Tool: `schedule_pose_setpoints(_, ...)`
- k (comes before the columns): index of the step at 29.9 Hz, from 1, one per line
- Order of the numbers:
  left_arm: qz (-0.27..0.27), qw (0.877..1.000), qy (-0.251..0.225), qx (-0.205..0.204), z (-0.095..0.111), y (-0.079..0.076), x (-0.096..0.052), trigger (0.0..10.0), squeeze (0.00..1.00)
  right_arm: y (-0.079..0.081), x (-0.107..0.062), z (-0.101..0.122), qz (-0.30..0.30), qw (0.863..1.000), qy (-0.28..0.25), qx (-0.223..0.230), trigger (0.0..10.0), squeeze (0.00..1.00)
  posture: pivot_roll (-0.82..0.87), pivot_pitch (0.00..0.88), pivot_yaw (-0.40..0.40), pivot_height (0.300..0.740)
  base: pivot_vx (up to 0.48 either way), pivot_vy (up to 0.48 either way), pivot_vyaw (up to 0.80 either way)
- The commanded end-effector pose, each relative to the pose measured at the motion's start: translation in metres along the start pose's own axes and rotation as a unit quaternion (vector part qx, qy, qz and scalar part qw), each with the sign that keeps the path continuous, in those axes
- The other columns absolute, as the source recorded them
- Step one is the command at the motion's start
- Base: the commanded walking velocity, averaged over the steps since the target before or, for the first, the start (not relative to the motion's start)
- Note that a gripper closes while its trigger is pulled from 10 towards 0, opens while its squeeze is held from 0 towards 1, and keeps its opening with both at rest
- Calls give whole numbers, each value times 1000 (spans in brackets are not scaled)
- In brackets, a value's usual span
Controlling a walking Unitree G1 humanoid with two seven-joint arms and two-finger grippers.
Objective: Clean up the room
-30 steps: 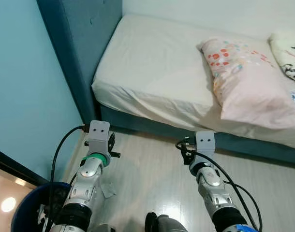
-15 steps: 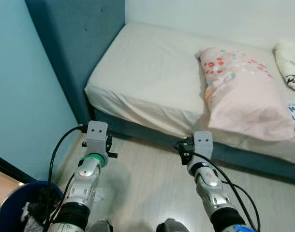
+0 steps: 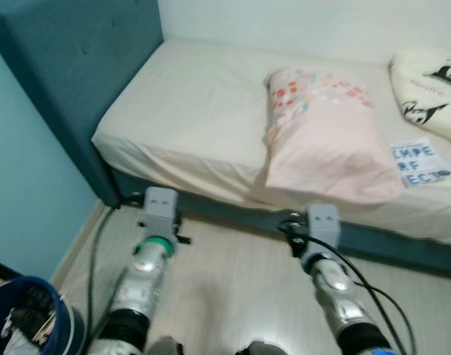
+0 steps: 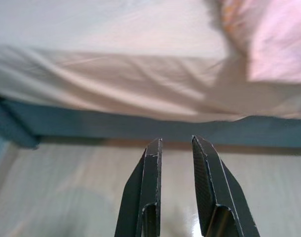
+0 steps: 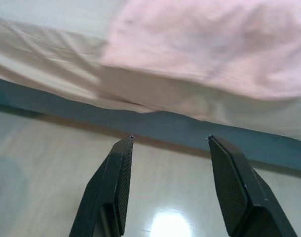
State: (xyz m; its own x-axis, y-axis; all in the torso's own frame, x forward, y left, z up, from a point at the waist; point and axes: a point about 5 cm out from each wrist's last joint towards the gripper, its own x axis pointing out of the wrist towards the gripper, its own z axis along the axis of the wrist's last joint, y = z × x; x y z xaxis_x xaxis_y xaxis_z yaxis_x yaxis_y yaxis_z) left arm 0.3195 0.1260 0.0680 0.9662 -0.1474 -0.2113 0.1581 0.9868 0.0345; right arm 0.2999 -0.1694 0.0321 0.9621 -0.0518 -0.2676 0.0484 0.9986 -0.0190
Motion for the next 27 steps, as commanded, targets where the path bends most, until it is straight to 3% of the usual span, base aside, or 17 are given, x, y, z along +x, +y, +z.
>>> schedule_pose_setpoints(1,8,1000,19,0,-10,5,-4,10000,0,6,-3,-8,7,1000,16,8,10000,0,42,74,-2,740,0,-405,0)
schedule_pose_setpoints(5,9,1000,18,9,-9,6,-4,10000,0,7,-1,-7,11,1000,17,6,10000,0,48,79,-7,740,0,-393,0)
schedule_pose_setpoints(9,6,999,28,21,-11,5,-4,10000,0,7,1,-4,10,1000,15,7,10000,0,49,85,-3,740,0,0,0)
schedule_pose_setpoints(17,-2,999,32,26,-11,3,-1,10000,0,6,1,-3,2,1000,13,14,10000,0,44,96,14,740,0,480,0)
schedule_pose_setpoints(27,-23,999,1,29,1,-8,4,10000,0,6,0,-4,-5,1000,13,23,10000,0,40,93,23,740,0,0,0)
